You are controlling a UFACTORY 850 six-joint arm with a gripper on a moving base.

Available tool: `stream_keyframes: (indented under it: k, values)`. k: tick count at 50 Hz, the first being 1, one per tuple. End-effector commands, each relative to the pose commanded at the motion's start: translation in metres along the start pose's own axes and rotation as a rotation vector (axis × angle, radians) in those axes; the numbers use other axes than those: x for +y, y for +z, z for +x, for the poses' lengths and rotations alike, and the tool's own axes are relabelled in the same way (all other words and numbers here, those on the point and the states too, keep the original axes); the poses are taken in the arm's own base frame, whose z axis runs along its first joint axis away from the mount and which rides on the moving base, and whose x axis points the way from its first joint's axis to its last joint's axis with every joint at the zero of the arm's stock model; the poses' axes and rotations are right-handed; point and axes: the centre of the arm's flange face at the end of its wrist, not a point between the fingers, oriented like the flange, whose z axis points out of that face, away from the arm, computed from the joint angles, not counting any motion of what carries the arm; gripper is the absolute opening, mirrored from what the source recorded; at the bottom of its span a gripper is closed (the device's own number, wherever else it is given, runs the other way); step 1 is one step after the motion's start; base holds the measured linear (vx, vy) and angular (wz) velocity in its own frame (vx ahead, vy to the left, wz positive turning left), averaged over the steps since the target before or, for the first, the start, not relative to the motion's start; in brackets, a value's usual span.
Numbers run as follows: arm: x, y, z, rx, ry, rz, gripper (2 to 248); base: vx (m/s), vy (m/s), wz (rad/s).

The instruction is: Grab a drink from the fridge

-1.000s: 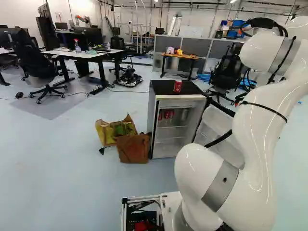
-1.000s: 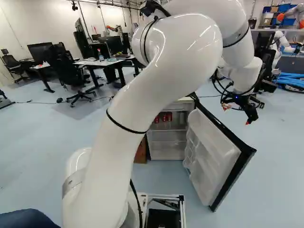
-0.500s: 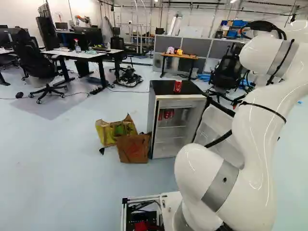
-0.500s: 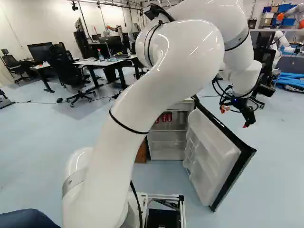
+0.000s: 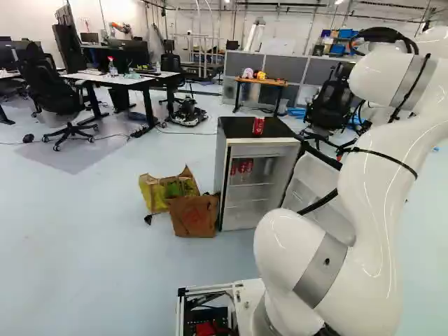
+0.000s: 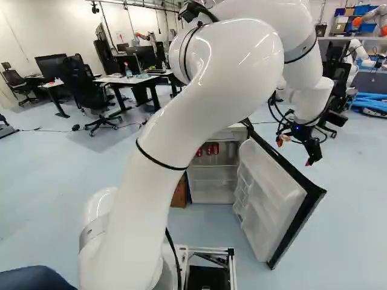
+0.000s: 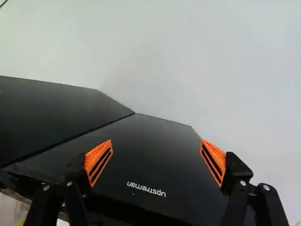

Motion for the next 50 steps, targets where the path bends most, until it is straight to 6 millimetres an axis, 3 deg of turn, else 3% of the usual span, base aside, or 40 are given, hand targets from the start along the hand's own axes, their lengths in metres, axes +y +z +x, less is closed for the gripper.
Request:
stream_keyframes:
  k: [50]
  values:
    - [0.021, -0.01, -0.042, -0.164, 0.031, -0.008, 247, 0.0, 0.0, 0.0]
